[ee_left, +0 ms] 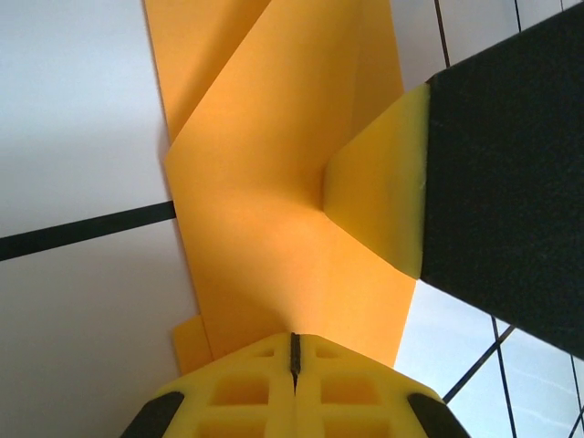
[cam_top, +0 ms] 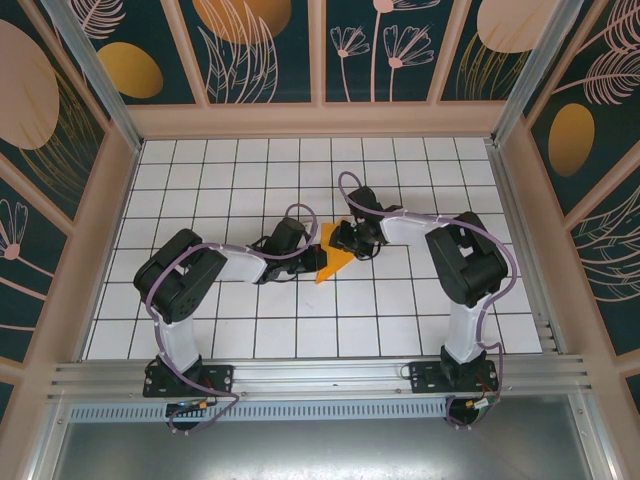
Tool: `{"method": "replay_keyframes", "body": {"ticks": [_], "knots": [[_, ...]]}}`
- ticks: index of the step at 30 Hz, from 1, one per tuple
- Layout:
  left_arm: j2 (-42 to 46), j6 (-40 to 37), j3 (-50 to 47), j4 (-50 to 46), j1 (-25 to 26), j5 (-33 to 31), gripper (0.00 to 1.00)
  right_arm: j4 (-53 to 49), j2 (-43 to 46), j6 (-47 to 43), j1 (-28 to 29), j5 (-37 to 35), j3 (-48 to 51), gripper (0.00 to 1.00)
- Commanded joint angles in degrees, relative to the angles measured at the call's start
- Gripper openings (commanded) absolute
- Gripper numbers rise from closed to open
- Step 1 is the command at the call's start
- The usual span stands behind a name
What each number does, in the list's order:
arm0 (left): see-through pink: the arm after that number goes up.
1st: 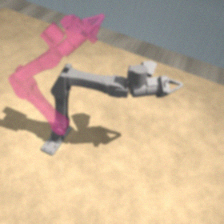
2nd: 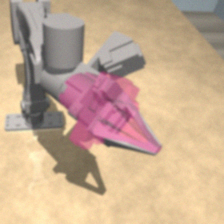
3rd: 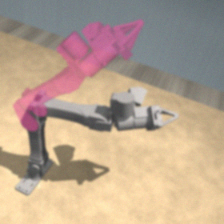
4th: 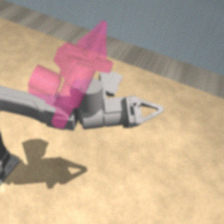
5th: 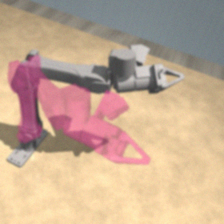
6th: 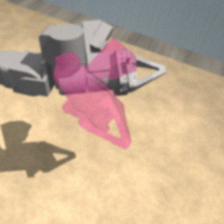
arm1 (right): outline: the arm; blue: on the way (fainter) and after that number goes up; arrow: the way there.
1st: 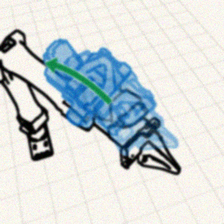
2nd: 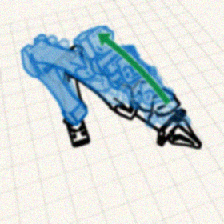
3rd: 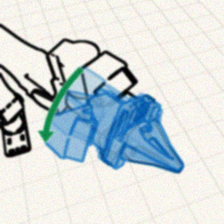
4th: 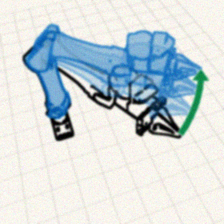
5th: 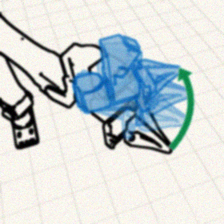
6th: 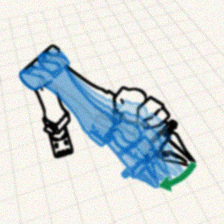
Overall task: Fold a paper plane with a square sheet of paper (pick it up from the middle)
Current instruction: Fourth fold the wing at the center of the table.
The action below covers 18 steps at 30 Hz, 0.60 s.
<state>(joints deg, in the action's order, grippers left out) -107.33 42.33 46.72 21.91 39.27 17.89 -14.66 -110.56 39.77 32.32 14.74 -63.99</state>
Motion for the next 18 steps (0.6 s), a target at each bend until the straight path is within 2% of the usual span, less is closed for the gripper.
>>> {"method": "replay_keyframes", "body": {"ticks": [1,8,16,18], "knots": [[-1.2,0.3,0.9,-2.8,-0.5,-1.8,0.05,-6.6,-14.7,0.6,1.0,-9.6,5.8,0.42],[-2.0,-0.6,1.9,-6.2,-0.5,-2.1,0.02,-6.2,-12.3,0.7,1.1,-7.3,5.3,0.41],[-3.0,-4.6,2.3,-10.3,-0.5,-1.0,0.0,-4.0,0.3,-1.4,-0.7,0.8,1.5,0.42],[-3.0,-5.8,2.4,-11.2,-0.5,-0.9,0.0,-2.1,4.0,-1.9,-2.7,3.6,1.3,0.43]]}}
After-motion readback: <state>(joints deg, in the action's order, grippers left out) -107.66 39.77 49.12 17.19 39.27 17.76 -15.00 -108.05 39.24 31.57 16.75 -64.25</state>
